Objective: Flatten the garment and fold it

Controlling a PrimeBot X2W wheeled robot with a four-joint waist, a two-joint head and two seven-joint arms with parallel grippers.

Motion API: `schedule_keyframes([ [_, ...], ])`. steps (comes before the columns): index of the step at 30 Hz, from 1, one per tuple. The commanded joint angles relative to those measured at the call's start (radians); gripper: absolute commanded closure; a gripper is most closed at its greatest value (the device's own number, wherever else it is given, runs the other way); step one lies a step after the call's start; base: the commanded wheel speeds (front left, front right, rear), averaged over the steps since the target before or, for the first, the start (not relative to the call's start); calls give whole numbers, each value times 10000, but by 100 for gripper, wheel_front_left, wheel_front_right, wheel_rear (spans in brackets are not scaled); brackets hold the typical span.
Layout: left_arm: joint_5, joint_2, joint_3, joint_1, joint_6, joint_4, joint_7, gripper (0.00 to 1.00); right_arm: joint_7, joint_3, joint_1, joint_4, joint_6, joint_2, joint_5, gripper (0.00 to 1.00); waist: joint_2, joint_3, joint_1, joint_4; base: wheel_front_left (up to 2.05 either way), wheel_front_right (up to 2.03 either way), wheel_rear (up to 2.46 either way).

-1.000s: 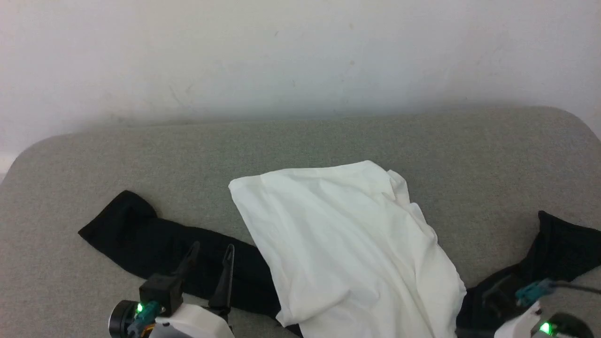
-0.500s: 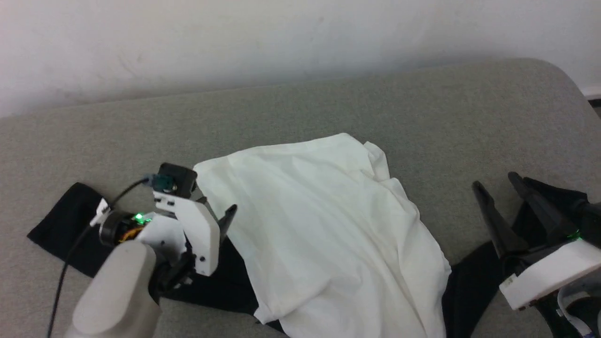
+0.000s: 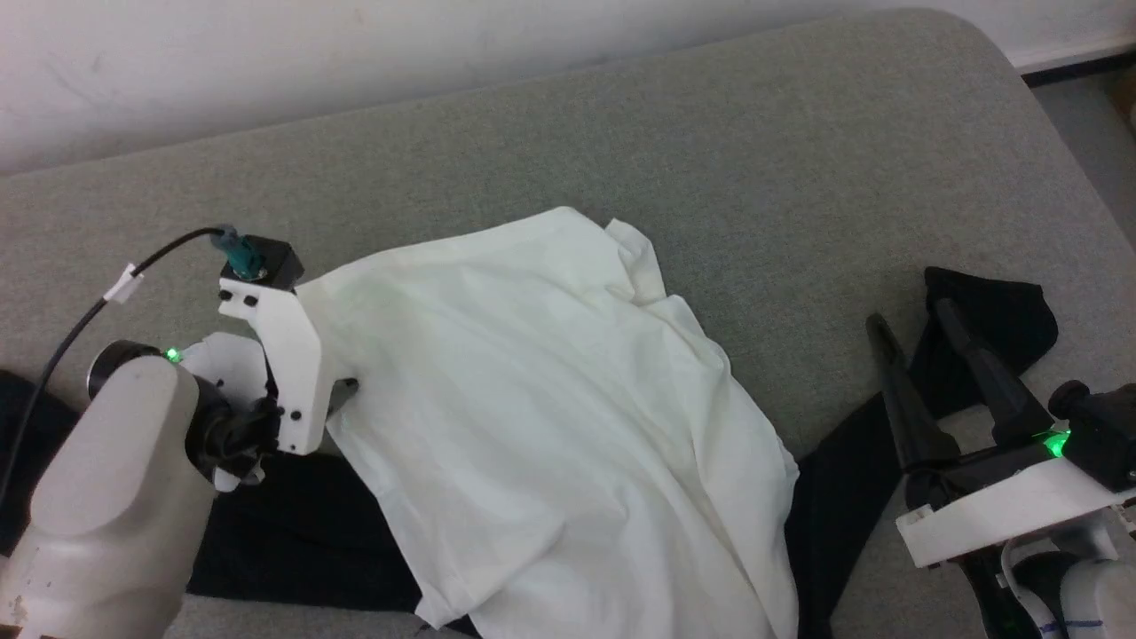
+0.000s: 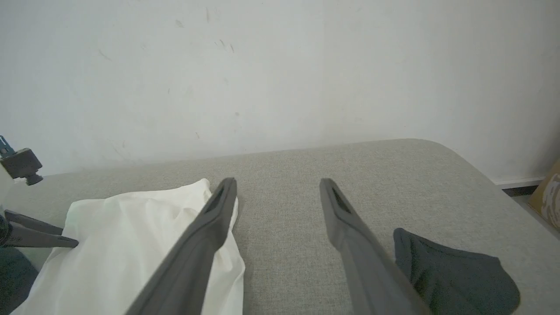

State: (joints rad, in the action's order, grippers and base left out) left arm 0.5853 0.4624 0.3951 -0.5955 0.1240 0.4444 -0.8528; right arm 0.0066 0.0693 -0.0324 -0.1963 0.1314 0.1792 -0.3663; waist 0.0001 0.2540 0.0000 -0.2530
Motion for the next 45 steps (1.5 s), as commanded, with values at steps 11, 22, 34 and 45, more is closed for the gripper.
schedule_keyframes([
  [11, -214, 1093, 725, -1291, 55, 43, 1256, 100, -410, -172, -492, 612, -7, -247, 426, 0, -1, 697, 0, -483, 0, 0, 0],
  [22, -2311, 1361, 827, -4250, -203, 1343, 4706, 100, -747, 437, -839, 826, -7, -536, 486, 0, -1, 1268, 0, -980, 0, 0, 0],
  [34, -2778, 535, 1223, -4383, -414, 3484, 7981, 0, -943, 619, -937, 1324, -7, -663, 614, 0, -1, 1097, 0, -682, 0, 0, 0],
  [45, -1934, -276, 641, -2802, -682, 3087, 10884, 0, 179, 160, -322, 1470, -7, -129, 676, 0, -1, -658, 0, 882, 0, 0, 0],
])
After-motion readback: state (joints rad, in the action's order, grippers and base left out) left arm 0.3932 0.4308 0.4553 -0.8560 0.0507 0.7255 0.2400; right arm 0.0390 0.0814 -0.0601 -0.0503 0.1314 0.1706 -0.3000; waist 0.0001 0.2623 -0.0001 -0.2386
